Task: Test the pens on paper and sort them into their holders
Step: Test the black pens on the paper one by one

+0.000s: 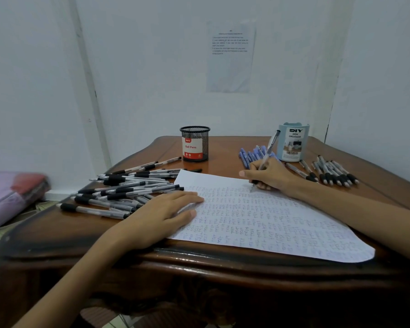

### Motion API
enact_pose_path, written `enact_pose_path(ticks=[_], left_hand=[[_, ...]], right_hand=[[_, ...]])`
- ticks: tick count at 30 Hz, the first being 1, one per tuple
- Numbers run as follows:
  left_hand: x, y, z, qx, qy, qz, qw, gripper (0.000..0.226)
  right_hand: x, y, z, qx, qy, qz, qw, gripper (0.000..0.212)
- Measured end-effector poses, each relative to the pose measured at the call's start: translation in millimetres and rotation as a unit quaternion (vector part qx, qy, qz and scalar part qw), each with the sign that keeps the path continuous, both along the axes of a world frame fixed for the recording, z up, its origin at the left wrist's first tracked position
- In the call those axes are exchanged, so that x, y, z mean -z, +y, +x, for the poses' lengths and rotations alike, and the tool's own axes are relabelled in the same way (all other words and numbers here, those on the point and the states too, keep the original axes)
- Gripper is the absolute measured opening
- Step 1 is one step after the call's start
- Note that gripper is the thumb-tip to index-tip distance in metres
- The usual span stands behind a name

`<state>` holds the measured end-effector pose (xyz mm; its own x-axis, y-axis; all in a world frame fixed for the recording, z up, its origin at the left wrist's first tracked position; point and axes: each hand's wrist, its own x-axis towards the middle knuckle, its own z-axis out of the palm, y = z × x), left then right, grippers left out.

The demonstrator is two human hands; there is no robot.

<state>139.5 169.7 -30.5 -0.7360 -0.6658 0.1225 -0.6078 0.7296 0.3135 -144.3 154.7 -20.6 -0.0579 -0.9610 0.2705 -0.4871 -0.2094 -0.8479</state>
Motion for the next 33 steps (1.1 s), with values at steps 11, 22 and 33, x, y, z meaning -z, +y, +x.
enact_pose_path(ticks=[11,22,33], left_hand=[[0.2,-0.1,-0.3,-0.001,0.0,0.002,1.0,0.043],[0.1,-0.3,0.1,0.001,0.004,0.0,1.0,0.044],[-0.7,0.1,-0.2,0.0,-0.001,-0.005,1.0,0.041]], right_hand=[[-1.0,3.2,1.0,-0.01,0.003,0.008,1.0,0.039],[-0.2,0.0,-0.1,0.009,0.009,0.0,1.0,0.036],[-0.1,-4.3,-1.5,0.022,0.003,-0.007,1.0,0.038]])
